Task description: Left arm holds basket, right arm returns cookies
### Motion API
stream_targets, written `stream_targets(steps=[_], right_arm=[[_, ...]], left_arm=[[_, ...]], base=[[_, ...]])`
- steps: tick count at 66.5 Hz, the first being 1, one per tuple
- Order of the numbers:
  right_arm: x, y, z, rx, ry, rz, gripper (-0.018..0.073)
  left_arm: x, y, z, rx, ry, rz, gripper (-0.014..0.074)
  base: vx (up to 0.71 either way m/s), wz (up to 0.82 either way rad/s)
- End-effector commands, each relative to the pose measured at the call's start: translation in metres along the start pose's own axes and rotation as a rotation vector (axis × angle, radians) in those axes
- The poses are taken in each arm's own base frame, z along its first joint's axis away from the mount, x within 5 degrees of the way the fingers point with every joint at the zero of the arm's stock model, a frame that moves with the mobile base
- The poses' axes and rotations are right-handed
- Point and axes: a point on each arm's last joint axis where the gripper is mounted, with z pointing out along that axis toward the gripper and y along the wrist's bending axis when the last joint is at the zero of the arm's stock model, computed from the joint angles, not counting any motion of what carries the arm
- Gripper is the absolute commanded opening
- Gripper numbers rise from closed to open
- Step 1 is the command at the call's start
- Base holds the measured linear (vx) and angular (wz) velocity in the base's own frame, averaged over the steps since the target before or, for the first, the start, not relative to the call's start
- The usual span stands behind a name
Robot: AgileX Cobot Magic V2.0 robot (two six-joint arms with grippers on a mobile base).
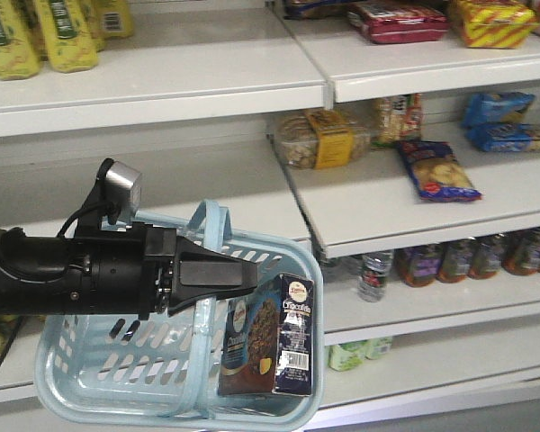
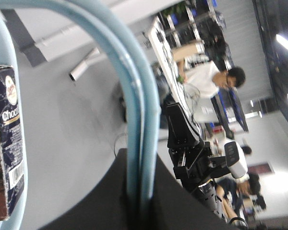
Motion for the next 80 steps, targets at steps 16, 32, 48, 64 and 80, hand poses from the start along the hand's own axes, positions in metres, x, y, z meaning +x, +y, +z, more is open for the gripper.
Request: stream_targets(steps=[16, 32, 48, 64, 80], right_arm=[[-0.0067, 0.0003, -0.0008, -0.003, -0.08, -0.007, -0.0008], [-0.0067, 0.0003, -0.0008, -0.003, -0.08, -0.007, -0.0008], [-0.0067, 0.0003, -0.0008, -0.003, -0.08, -0.007, -0.0008], [-0.0067, 0.0003, -0.0008, -0.003, -0.08, -0.007, -0.0008], [-0.0067, 0.0003, -0.0008, -0.003, -0.08, -0.007, -0.0008]], left_arm=[[-0.0093, -0.0282, -0.0046, 0.146, -0.062, 0.016, -0.0006], [-0.0093, -0.0282, -0.0046, 0.146, -0.062, 0.016, -0.0006], [-0.0093, -0.0282, -0.0046, 0.146, -0.062, 0.016, -0.0006], [-0.0093, -0.0282, -0.0046, 0.146, -0.062, 0.016, -0.0006], [-0.0093, -0.0282, -0.0046, 0.146, -0.062, 0.016, -0.0006]], base=[[0.17, 0.66], [0.15, 0.56], [0.11, 0.15], [0.07, -0.12], [0.04, -0.1]])
